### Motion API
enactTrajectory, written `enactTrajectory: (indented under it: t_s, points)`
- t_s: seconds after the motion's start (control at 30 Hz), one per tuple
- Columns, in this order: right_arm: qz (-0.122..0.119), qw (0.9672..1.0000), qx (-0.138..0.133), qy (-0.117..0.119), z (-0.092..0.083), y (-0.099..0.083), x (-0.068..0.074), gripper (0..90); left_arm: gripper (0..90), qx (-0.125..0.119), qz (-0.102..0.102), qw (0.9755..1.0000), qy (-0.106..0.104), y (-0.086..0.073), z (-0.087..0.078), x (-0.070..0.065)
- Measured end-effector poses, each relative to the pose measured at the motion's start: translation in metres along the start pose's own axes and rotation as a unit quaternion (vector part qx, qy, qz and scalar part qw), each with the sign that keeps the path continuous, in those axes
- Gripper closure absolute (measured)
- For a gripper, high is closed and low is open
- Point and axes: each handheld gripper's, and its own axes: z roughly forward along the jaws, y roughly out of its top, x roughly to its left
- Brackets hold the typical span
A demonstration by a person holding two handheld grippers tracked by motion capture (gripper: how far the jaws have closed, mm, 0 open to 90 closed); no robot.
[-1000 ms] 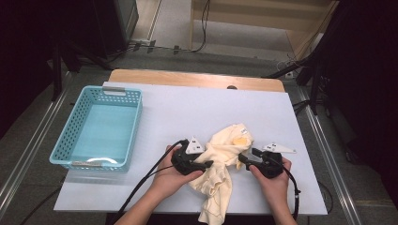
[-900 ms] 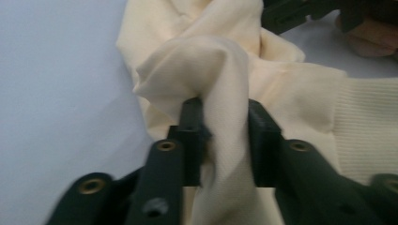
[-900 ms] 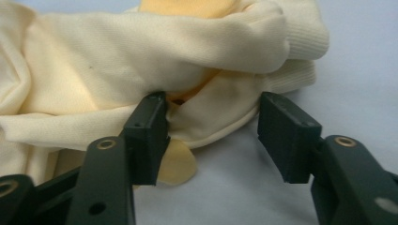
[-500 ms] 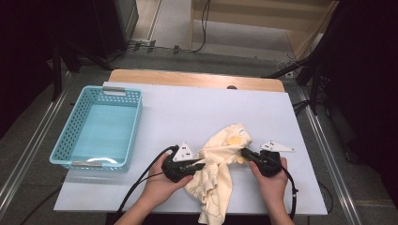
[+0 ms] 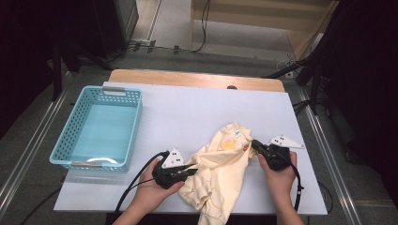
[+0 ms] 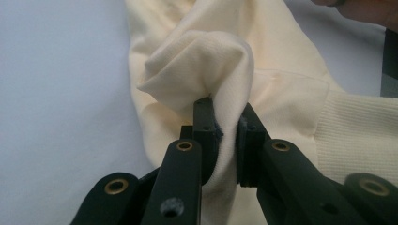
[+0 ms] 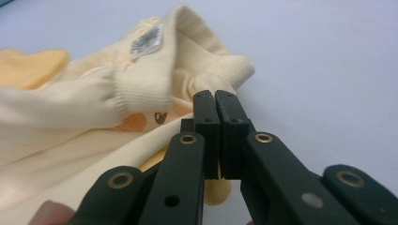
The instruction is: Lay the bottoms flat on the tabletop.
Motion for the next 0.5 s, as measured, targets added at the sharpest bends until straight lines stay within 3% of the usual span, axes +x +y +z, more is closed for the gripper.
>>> enactTrajectory:
  t_s: [0.2, 0.27, 0.4, 0.5]
  points:
    - [0.016, 0.9997, -0.001, -0.019, 0.000, -0.002, -0.016, 87.0, 82.4, 0.000, -0.005, 0.9999, 0.013, -0.005, -0.004, 0.001]
    - [0.019, 0.9997, 0.000, -0.016, 0.000, -0.005, -0.019, 87.0, 81.3, 0.001, -0.009, 0.9999, 0.007, -0.004, -0.003, 0.002]
    - [0.015, 0.9999, 0.000, 0.005, 0.002, -0.011, -0.017, 83.5, 62.6, -0.012, -0.004, 0.9997, 0.019, 0.005, -0.003, -0.002]
    - [0.033, 0.9994, -0.003, 0.006, 0.002, -0.015, -0.019, 70.0, 49.5, -0.020, -0.002, 0.9996, 0.020, 0.015, -0.003, -0.002]
